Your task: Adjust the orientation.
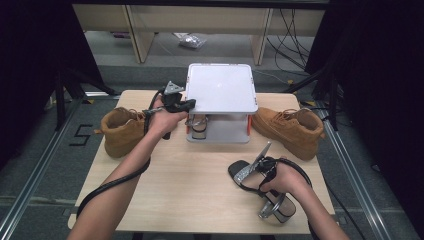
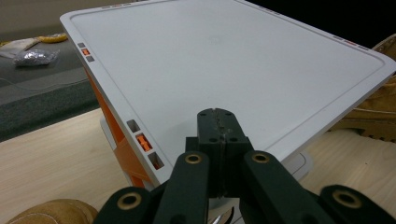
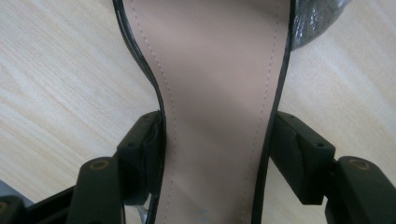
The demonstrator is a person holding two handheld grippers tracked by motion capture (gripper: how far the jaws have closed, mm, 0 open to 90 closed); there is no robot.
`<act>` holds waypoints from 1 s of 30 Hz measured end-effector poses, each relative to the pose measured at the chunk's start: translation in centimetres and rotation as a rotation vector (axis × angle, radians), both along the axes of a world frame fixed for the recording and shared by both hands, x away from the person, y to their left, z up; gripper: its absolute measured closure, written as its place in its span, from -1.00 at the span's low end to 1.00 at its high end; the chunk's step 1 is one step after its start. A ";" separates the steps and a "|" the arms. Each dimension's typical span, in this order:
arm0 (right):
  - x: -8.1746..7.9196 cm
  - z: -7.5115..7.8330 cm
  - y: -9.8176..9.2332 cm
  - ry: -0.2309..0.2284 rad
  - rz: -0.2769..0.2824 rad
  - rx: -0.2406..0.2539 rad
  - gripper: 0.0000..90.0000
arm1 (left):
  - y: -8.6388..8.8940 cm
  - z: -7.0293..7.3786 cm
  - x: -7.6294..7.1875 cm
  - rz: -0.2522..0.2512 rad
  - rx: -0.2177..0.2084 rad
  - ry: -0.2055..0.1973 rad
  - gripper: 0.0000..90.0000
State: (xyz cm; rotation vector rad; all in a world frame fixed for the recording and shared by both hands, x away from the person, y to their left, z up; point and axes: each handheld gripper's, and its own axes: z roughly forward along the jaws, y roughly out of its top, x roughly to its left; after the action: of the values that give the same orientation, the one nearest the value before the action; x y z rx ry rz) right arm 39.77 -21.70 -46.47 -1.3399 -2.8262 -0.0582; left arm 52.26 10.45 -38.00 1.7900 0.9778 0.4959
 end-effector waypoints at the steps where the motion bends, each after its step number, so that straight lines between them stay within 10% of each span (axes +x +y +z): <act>1: 0.0 0.0 0.1 0.027 -0.005 -0.005 -0.14 | 0.0 0.0 0.0 0.000 -0.002 0.001 0.99; 12: 0.1 -0.8 0.1 0.014 -0.027 -0.008 -0.07 | 0.0 0.0 0.0 0.000 0.000 -0.001 0.99; 30: -0.1 1.6 0.3 -0.085 -0.302 0.110 -0.05 | -0.1 0.0 0.1 0.002 -0.004 0.005 0.99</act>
State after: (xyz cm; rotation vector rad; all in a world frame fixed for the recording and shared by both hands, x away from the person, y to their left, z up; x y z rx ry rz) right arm 39.69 -21.38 -44.90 -1.7620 -2.6133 -0.2746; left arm 52.33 10.34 -38.02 1.7879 0.9837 0.4905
